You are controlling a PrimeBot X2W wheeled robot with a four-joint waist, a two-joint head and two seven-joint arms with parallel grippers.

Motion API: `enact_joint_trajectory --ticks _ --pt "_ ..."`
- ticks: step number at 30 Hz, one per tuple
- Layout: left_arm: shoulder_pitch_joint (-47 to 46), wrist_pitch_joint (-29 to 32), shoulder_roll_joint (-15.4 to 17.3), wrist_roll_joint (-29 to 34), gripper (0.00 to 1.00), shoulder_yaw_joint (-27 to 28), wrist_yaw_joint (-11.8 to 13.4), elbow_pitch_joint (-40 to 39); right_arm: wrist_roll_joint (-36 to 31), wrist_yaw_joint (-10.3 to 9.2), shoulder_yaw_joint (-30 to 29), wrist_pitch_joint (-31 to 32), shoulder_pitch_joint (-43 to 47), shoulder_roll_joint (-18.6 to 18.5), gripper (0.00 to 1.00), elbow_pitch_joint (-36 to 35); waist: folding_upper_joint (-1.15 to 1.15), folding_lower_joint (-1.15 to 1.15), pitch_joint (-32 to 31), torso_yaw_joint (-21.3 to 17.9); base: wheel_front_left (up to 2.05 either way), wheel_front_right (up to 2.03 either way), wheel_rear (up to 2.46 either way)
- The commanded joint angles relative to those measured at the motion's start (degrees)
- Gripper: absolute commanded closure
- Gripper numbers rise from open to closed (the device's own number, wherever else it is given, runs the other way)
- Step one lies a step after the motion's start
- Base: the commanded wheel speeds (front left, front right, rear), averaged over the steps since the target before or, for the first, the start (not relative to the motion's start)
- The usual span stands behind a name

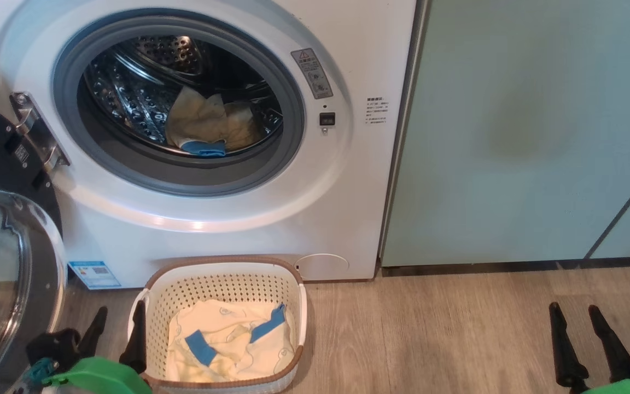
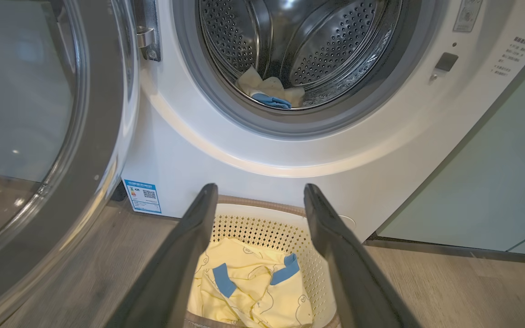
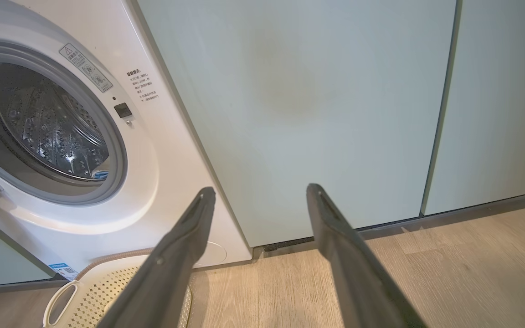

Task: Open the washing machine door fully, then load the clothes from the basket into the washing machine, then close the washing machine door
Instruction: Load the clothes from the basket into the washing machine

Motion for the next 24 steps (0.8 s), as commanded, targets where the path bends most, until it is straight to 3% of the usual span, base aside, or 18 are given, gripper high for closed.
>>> enact_joint_trajectory --ticks 1,14,24 --pt "-2.0 -0.6 1.6 -0.2 0.0 2.3 -0.1 -1.3 -0.1 -0.16 1.0 -0.6 -1.8 -0.9 0.0 -1.8 0.0 0.0 0.0 0.0 0.0 0.0 0.0" --pt "-2.3 -0.6 1.7 -0.9 0.0 1.1 -0.1 0.8 0.0 -0.16 1.2 -0.6 -2.0 -0.8 0.0 -1.9 0.0 0.0 0.8 -0.8 0.0 0.0 0.0" --pt "-8.3 -0.6 2.3 -2.1 0.0 -4.2 -0.1 10.5 0.5 -0.16 3.1 -0.6 -4.9 -0.5 0.0 -2.1 0.0 0.0 7.6 -3.5 0.0 0.0 0.0"
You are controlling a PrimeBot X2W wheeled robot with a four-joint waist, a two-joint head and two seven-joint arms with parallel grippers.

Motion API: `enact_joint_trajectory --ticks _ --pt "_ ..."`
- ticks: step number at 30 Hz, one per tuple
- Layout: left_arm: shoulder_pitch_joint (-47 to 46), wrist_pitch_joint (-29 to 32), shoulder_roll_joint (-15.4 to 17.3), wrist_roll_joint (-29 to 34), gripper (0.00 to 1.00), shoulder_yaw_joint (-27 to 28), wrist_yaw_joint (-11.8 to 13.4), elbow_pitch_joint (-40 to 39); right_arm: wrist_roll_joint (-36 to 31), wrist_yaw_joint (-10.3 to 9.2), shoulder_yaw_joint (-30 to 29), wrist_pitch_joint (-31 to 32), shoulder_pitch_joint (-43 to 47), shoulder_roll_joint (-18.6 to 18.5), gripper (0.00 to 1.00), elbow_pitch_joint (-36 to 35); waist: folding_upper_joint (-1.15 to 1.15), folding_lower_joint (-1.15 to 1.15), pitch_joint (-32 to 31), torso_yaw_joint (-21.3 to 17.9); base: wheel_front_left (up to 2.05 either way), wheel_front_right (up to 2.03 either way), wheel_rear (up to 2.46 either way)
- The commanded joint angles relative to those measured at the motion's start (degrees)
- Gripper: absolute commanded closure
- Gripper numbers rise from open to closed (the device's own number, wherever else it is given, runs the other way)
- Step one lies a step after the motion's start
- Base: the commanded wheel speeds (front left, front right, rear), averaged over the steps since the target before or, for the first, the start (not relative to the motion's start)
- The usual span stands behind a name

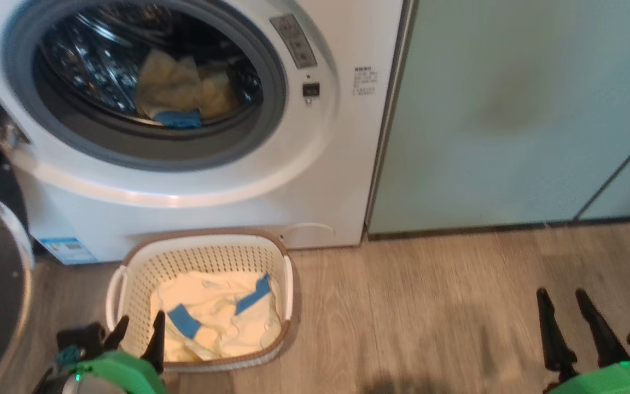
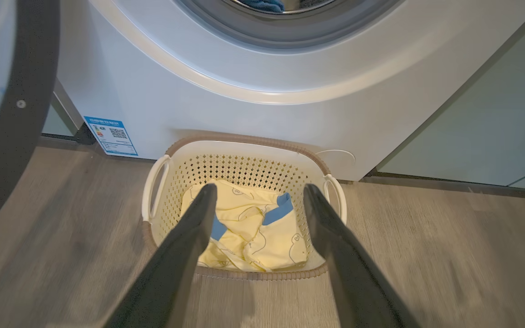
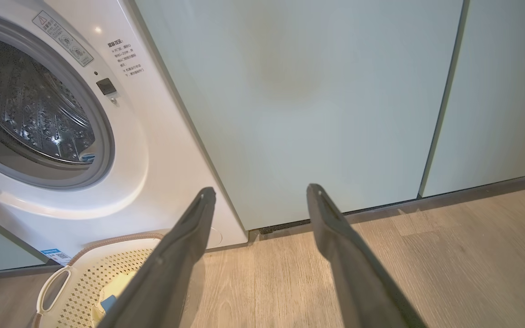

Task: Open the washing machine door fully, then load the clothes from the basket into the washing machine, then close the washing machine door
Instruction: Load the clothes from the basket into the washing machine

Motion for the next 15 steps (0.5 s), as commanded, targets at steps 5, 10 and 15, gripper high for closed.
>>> enact_joint_trajectory --ticks 5,10,15 --pt "-9.6 -0.3 2.6 -1.2 0.0 -1.0 -0.1 6.6 0.7 -0.16 1.4 -0.6 -5.4 -0.4 0.0 -2.1 0.0 0.0 7.0 -3.4 0.0 0.0 0.0" --pt "-16.4 0.7 4.0 -1.7 0.0 -3.5 -0.1 14.0 0.9 -0.16 1.9 -0.6 -7.9 -0.3 0.0 -2.3 0.0 0.0 12.5 -5.2 0.0 0.0 0.0" --pt "-22.6 1.6 5.1 -2.1 0.0 -7.1 -0.1 20.5 1.2 -0.16 2.5 -0.6 -10.5 -0.1 0.0 -2.4 0.0 0.0 17.6 -6.5 0.0 0.0 0.0"
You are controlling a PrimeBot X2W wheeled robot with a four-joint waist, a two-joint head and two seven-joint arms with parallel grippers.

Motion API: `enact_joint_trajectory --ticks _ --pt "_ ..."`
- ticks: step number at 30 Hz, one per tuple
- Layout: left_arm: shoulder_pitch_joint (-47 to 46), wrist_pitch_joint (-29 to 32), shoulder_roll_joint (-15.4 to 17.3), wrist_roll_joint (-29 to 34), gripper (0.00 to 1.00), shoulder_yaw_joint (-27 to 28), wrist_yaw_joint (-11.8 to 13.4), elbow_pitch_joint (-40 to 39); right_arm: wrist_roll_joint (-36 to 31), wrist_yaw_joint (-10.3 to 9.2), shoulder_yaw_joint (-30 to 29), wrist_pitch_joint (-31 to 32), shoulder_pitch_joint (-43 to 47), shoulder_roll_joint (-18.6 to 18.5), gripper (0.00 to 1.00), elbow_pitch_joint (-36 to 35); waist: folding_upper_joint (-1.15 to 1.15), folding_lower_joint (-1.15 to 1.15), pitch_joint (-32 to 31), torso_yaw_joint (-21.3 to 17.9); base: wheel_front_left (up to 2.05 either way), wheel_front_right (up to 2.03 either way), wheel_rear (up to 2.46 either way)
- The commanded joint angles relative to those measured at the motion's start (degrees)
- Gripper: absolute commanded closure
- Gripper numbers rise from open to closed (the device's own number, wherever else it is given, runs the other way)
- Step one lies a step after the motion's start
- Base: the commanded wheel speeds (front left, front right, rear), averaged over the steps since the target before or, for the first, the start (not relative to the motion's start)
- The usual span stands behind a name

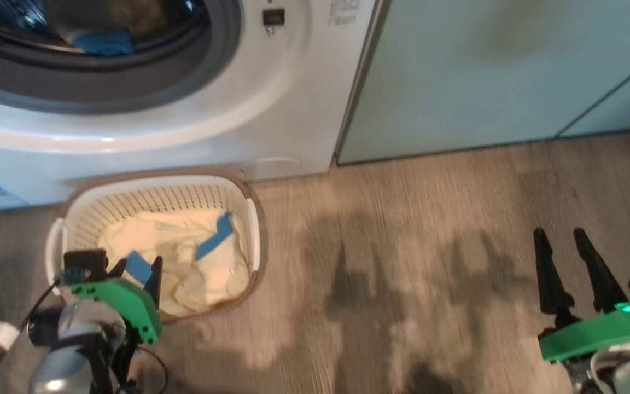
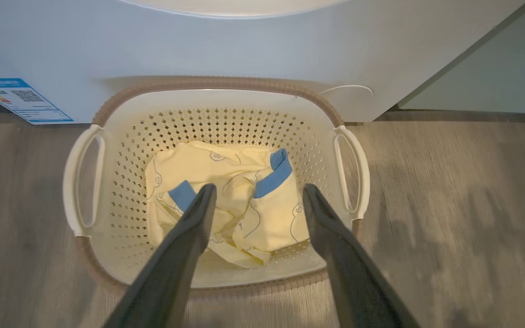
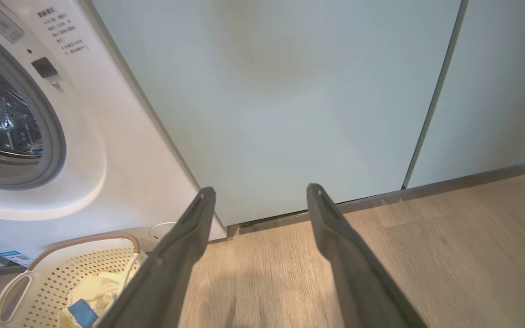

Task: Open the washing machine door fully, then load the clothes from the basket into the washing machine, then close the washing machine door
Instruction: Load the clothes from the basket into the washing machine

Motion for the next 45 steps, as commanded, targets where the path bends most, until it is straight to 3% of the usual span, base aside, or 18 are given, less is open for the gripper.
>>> enact_joint_trajectory --ticks 1,22,45 --pt "-2.8 0.1 2.3 -0.6 0.0 0.2 -0.1 0.9 0.3 -0.16 1.2 -0.5 -2.1 -0.6 0.0 -1.8 0.0 -0.02 4.3 -1.8 0.0 0.0 0.0" --pt "-23.2 4.0 8.9 -1.3 0.0 -12.7 -0.1 15.5 1.3 -0.16 4.9 -0.5 -11.4 -0.4 0.0 -2.8 0.0 -0.02 23.9 -4.1 0.0 0.0 0.0" --pt "-35.9 7.0 13.2 -0.7 0.0 -23.0 -0.1 18.9 1.9 -0.16 6.0 -0.5 -15.6 0.0 0.0 -4.6 0.0 -0.02 36.7 -6.7 0.0 0.0 0.0"
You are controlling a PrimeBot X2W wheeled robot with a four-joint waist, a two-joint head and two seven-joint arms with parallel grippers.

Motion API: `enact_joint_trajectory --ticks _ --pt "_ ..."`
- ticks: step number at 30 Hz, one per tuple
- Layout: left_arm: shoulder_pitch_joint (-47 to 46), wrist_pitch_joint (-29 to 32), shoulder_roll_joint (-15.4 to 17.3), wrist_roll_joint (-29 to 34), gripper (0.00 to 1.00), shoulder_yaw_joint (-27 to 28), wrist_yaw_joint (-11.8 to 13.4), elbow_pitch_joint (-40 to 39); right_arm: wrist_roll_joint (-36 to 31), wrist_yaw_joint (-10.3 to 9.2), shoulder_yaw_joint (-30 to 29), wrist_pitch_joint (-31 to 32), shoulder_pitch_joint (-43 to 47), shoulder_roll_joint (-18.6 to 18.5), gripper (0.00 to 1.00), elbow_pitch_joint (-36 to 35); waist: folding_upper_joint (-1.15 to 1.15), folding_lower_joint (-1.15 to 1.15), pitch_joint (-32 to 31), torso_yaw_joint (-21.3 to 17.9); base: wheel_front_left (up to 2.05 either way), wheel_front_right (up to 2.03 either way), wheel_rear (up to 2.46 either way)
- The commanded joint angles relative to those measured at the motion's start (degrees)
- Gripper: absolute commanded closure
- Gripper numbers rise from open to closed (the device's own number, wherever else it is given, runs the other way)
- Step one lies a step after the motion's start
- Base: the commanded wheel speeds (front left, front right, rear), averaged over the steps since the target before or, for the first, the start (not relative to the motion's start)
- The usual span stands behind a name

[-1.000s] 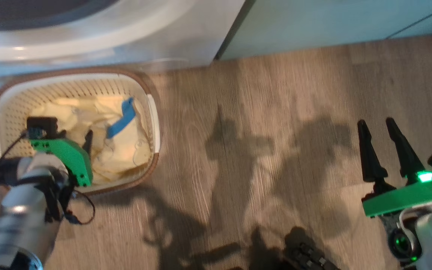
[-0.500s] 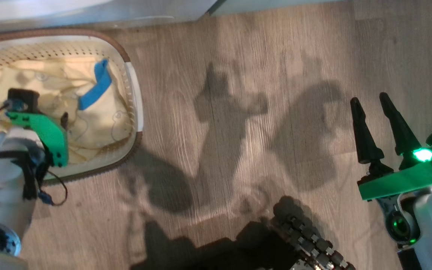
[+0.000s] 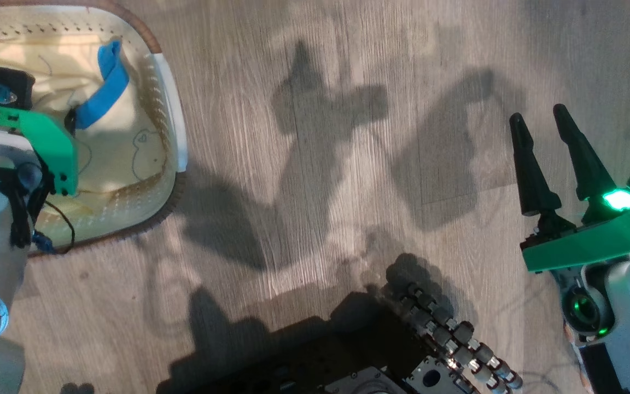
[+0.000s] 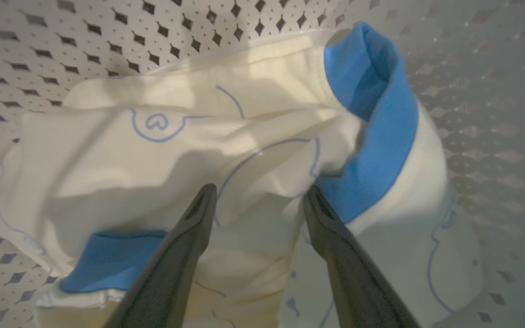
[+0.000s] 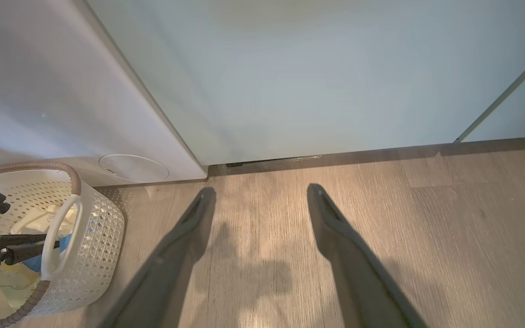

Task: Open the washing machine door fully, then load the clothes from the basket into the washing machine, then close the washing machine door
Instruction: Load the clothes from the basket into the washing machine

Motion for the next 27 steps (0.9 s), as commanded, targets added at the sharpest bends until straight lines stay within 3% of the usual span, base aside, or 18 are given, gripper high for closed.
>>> enact_joint_trajectory --ticks 1,11,14,15,27 --pt "-0.4 -0.2 2.5 0.0 0.0 0.2 0.0 -0.1 0.3 -0.16 0.6 -0.5 1.4 -0.9 0.0 -1.4 0.0 -0.01 1.1 0.1 0.0 0.0 0.0" --pt "-1.9 -1.2 1.3 -0.2 0.03 -3.3 0.0 -0.1 -0.1 -0.16 -0.3 -0.5 2.1 -1.5 0.0 -2.1 0.0 -0.01 2.1 1.3 0.0 0.0 0.0" --pt "-1.7 -2.3 0.9 -0.6 0.72 -5.2 0.0 -1.1 -0.3 -0.16 -0.8 -0.5 2.5 -1.8 0.0 -2.3 0.0 -0.01 2.0 1.6 0.0 0.0 0.0" --pt "-1.6 -2.1 0.7 -0.9 1.0 -6.0 0.0 -1.5 -0.3 -0.16 -1.0 -0.5 2.7 -2.0 0.0 -2.4 0.0 -0.01 2.0 1.7 0.0 0.0 0.0" --pt "-1.2 -5.5 1.2 -7.4 1.0 -11.1 0.0 -4.5 -0.7 -0.16 -0.9 -0.5 1.3 -1.9 0.0 -2.1 0.0 -0.01 1.1 2.6 0.0 0.0 0.0"
